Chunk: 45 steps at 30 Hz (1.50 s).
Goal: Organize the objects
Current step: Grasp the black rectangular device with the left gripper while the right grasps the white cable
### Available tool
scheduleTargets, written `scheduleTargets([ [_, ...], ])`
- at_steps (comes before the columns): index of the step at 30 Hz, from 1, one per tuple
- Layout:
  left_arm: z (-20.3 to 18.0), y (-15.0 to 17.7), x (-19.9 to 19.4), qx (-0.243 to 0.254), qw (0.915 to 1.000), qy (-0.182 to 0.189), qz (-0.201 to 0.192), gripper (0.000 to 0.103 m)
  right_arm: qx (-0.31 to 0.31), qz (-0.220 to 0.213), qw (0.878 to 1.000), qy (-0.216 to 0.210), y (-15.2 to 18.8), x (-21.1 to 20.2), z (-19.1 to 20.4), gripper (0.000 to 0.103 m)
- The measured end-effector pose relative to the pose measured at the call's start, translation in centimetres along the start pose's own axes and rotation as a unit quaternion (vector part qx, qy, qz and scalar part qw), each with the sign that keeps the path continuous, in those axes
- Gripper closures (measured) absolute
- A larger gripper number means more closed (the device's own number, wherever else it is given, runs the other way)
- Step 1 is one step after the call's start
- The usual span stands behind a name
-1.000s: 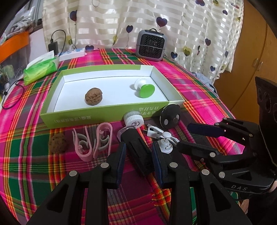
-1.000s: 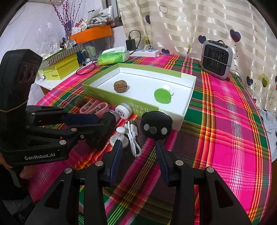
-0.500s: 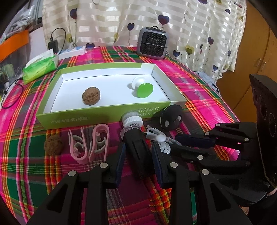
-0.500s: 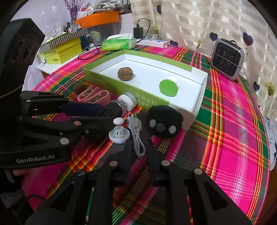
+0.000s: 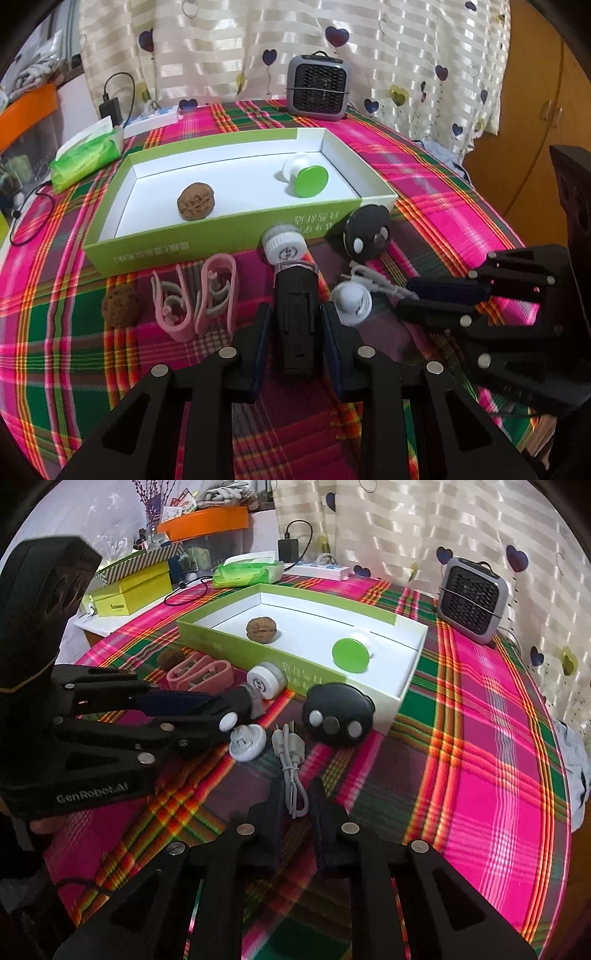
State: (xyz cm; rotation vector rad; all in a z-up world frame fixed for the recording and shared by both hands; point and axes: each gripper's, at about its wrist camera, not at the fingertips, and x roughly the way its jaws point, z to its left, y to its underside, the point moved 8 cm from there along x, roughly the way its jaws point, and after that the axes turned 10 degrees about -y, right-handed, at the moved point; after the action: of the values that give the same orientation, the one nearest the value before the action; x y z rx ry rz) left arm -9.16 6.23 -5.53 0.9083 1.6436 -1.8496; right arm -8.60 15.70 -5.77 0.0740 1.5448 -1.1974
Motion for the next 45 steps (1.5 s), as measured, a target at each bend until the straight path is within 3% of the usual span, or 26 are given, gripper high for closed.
scheduleTargets([
  [15, -0.5, -0.3, 0.7, 0.015, 0.9999, -0.001, 0.005, 0.078, -0.010, 0.000, 1.000, -0.002, -0.8, 0.7, 0.4, 0.090],
  [34, 0.5, -0.2, -1.1, -0.001, 0.9997, 0.005, -0.022, 0.078, 0.010, -0.041, 0.999, 0.001, -0.6, -1.3, 1.1, 0.091],
  [37, 0.5, -0.2, -1.4, -0.004, 0.9997, 0.006, -0.024, 0.078, 0.011, -0.046, 0.999, 0.001, -0.6, -1.6, 1.2, 0.095],
  [45, 0.5, -0.1, -1.4, -0.005, 0.9997, 0.007, -0.022, 0.078, -0.002, -0.024, 1.000, -0.003, -0.1, -0.8, 1.8, 0.095],
])
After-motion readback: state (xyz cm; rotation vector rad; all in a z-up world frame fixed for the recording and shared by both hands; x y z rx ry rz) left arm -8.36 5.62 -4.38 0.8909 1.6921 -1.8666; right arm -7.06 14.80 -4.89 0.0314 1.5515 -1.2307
